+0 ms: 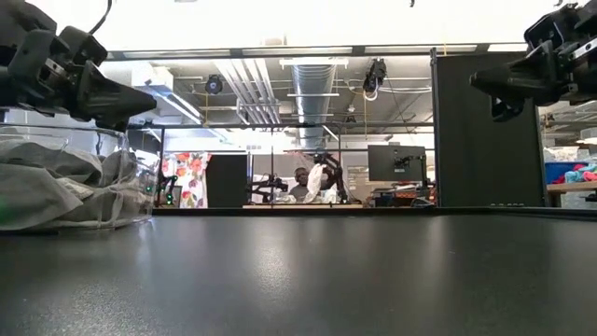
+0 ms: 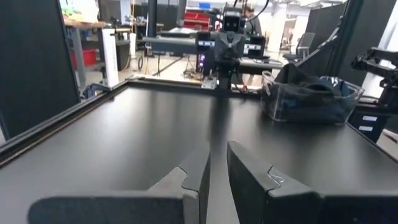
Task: Sort towels by color in basket
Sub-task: Return to Home Position
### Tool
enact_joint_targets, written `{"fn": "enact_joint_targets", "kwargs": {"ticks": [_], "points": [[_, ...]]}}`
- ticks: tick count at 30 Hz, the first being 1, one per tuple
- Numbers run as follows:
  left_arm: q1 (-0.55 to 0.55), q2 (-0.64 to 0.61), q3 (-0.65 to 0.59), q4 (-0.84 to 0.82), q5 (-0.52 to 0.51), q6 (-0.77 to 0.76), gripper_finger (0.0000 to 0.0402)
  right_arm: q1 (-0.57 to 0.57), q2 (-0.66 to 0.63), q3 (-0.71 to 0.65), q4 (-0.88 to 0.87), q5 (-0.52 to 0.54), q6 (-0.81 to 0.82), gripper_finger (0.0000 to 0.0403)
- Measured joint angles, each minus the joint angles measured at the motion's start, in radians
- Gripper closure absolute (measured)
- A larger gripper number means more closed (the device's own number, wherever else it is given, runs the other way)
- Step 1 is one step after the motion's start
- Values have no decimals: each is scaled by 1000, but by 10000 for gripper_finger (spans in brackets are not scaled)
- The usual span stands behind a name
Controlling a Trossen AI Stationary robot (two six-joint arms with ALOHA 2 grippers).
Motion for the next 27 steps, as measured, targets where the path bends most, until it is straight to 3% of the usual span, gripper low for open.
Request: {"fn": "enact_joint_targets", "kwargs": {"ticks": [27], "points": [[0, 85, 7, -5, -2, -2, 362, 0, 45, 11, -41, 1, 36, 369]]}}
